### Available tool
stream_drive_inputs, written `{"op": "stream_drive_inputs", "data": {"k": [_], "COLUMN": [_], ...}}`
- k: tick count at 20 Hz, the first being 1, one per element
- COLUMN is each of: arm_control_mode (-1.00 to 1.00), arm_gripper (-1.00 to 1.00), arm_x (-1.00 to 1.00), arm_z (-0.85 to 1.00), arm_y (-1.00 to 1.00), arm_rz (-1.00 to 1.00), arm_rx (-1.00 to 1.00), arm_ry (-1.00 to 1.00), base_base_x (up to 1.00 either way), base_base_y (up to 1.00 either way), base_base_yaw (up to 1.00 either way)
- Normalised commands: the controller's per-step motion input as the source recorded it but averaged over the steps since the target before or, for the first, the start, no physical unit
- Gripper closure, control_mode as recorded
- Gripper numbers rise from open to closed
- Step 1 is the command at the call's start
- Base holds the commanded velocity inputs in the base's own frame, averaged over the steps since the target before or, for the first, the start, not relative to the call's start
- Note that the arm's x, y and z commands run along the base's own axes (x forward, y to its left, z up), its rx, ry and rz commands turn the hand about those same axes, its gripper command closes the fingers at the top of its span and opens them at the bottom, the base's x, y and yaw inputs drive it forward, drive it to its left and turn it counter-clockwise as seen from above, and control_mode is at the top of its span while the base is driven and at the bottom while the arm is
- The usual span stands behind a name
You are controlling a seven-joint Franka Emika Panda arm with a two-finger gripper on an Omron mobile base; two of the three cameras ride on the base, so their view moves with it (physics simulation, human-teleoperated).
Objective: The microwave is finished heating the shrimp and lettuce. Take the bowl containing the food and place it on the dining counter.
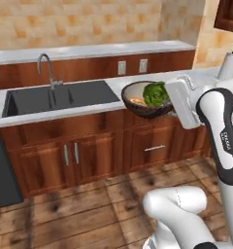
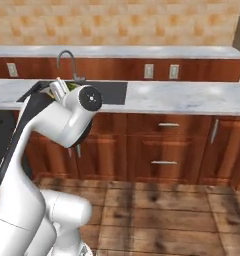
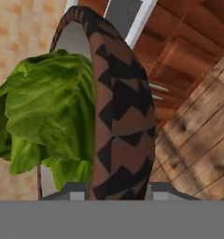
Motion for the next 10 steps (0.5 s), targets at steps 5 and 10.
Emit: {"op": "stream_drive_inputs", "data": {"k": [5,10], "arm_control_mode": [1.00,1.00], "arm_gripper": [1.00,1.00], "arm_x": [0.00,0.00], "arm_z": [0.00,0.00], "arm_y": [0.00,0.00], "arm_rz": [0.00,0.00], "arm_rx": [0.00,0.00], "arm_ry": [0.00,0.00], "base_base_x": [0.32,0.16], "base_base_y": [1.00,1.00], "base_base_yaw": [0.31,0.35]}}
